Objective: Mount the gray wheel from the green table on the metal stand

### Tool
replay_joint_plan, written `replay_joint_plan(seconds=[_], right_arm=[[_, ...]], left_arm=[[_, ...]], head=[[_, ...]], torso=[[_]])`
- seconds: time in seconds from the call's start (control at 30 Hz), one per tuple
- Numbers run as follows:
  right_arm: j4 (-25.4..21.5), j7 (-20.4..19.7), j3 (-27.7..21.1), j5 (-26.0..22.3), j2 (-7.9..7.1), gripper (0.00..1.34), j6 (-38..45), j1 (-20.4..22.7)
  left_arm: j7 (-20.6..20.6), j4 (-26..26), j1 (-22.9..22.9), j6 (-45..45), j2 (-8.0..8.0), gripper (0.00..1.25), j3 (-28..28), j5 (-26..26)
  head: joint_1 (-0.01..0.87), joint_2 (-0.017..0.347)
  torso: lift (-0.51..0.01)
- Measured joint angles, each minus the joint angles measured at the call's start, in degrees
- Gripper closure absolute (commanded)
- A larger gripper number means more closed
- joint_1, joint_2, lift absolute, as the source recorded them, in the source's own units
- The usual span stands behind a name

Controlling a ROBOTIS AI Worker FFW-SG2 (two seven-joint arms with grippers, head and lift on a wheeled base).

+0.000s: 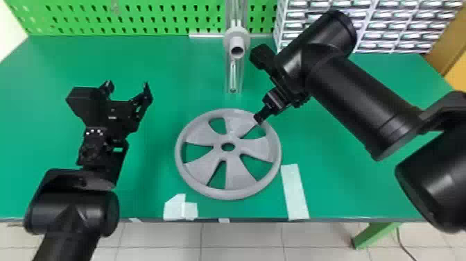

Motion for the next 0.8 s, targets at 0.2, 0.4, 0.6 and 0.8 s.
replay_joint_plan(seconds=[0.2,0.4,0.6,0.8], right_arm=[[1.42,0.00,-0.03,0.15,0.12,0.33,-0.94,0.05],[2.71,-0.02,-0.22,0.35,0.27,0.33,-1.69,0.10],[3.79,-0.08,-0.66,0.88,0.29,0.33,-2.28,0.16],[4.25,-0.08,-0.97,1.06,0.22,0.33,-2.50,0.26]], left_arm=[[0.00,0.00,-0.04,-0.01,0.00,0.38,-0.06,0.00],[0.00,0.00,-0.05,0.01,0.01,0.38,-0.01,0.00],[0.00,0.00,-0.09,0.01,0.06,0.38,0.01,0.00],[0.00,0.00,-0.02,0.01,0.08,0.38,0.09,0.00]], head=[[0.867,0.052],[0.867,0.052],[0.867,0.052],[0.867,0.052]], torso=[[-0.100],[-0.100],[-0.100],[-0.100]])
